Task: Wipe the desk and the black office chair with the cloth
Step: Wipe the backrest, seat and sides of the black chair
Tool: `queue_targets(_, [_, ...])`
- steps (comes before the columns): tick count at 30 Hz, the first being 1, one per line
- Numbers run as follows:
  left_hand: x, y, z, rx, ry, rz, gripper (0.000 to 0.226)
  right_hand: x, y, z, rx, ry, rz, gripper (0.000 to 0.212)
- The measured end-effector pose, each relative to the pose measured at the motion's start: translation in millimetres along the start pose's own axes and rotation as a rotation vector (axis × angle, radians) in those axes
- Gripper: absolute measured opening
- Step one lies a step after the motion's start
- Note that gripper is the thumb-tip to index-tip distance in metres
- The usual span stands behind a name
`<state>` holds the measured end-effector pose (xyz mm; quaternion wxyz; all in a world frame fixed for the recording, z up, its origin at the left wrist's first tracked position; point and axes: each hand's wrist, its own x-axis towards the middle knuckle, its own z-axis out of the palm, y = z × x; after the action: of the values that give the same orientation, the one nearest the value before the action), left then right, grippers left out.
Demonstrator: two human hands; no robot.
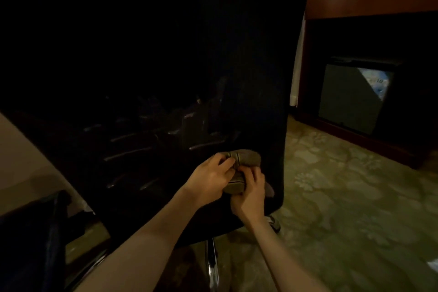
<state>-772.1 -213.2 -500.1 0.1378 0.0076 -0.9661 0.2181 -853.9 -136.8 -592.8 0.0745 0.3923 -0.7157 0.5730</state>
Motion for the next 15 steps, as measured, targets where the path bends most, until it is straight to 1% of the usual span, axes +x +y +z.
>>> queue_targets(2, [-6,3,-2,-0.008,-0.073,-0.022,0.039,-6,1,0,0.027,-0.111,0.021,0.045])
queue_targets(4, [-9,7,-10,-0.026,-0.113,-0.059,0.032,-6,-5,-8,0.060,-0.197,0.047,0.043])
queue_targets(6, [-5,9,-24,-0.042,-0.140,-0.087,0.027,-1,-15,-21,0.091,-0.222,0.040,0.038])
queue_targets(7, [1,9,-35,-0.009,-0.102,-0.091,0.028,5,-23,-31,0.103,-0.207,0.017,0.037])
queue_targets(9, [17,6,-59,0.010,-0.013,-0.061,0.034,23,-40,-51,0.121,-0.118,-0.030,0.042])
queue_targets(11, [38,2,-89,-0.001,0.102,-0.020,0.038,47,-57,-69,0.111,0.025,-0.088,0.043])
queue_targets(15, [67,-13,-148,0.061,0.322,-0.004,0.026,97,-99,-100,-0.004,0.303,-0.233,0.042])
